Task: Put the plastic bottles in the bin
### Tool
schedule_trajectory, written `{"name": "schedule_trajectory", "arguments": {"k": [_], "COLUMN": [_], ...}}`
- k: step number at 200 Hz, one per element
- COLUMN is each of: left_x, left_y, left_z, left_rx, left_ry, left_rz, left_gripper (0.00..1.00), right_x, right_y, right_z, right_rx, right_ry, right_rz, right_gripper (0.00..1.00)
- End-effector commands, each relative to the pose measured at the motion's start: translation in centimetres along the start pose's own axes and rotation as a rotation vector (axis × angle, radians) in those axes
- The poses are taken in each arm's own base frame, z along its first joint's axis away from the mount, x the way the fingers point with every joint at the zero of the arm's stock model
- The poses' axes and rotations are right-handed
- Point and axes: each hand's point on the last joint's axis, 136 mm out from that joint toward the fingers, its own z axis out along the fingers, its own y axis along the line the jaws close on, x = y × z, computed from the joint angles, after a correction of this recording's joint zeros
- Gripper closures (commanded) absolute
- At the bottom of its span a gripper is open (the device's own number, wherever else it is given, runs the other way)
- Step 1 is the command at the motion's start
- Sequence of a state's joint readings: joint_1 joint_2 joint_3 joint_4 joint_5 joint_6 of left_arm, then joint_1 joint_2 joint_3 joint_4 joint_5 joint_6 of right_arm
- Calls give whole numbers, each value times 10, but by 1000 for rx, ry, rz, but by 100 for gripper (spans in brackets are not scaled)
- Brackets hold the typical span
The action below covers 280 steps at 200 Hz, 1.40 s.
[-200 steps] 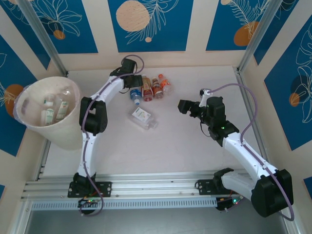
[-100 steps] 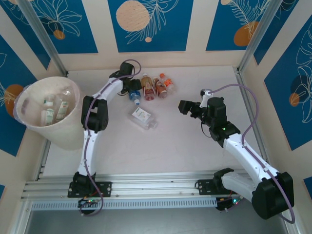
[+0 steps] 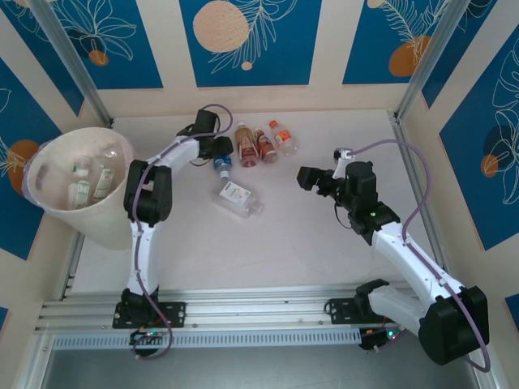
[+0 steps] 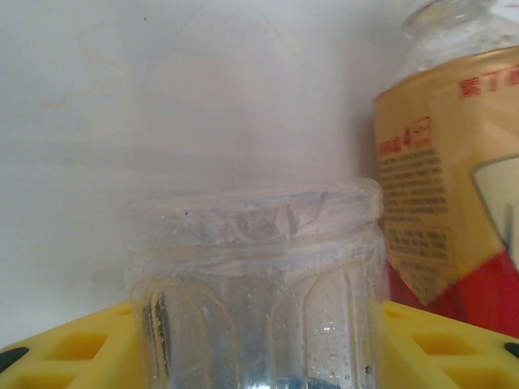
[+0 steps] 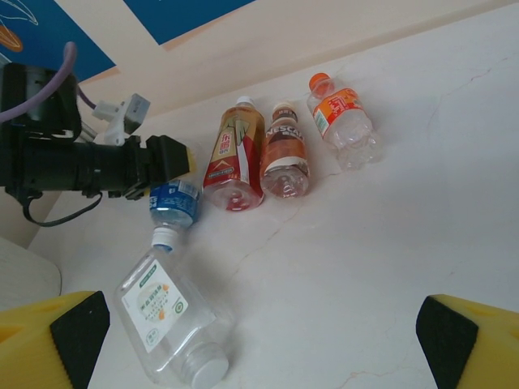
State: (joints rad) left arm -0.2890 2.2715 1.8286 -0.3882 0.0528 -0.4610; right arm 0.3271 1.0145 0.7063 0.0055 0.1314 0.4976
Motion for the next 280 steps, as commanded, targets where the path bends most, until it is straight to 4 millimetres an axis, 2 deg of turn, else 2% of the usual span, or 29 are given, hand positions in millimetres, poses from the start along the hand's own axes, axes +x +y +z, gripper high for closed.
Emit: {"name": "schedule_trajectory", "arguments": {"k": [1, 20, 58, 80, 95, 113, 147, 184, 209, 244, 266, 280], "left_x": [-44, -51, -58, -55, -50, -45, -37, -18, -16, -35, -47, -51], "left_y": [-28, -39, -61, -73, -89, -101, -102, -106, -85, -16, 29, 47], "left_z": [-55, -86, -162, -203, -233, -268, -329, -407, -449, -490, -499, -497], "left_rx": [109, 162, 267, 345, 439, 517, 553, 616, 500, 70, -222, -348], "left_ry": [-163, -226, -381, -427, -424, -452, -547, -640, -764, -983, -1048, -1035], "left_rz": [38, 50, 82, 95, 123, 146, 178, 231, 255, 210, 164, 154], "left_gripper": [62, 64, 66, 67, 68, 68, 68, 68, 68, 69, 69, 69], "right_x": [-6, -6, -9, -12, -13, -13, -16, -18, -18, -18, -17, -16], "right_y": [0, 0, 1, 0, 2, 16, 40, 45, 43, 42, 43, 42], "right_z": [-5, -5, -6, -5, -5, -7, -13, -15, -13, -7, -3, 0], "right_rx": [-3, -6, -13, -17, -29, -102, -235, -250, -241, -240, -244, -245], "right_ry": [-33, -36, -59, -76, -82, -79, -105, -104, -116, -113, -102, -94], "right_rz": [1, 2, 4, 8, 6, -18, -59, -71, -67, -51, -41, -36], "right_gripper": [1, 1, 1, 1, 1, 1, 1, 1, 1, 1, 1, 1]}}
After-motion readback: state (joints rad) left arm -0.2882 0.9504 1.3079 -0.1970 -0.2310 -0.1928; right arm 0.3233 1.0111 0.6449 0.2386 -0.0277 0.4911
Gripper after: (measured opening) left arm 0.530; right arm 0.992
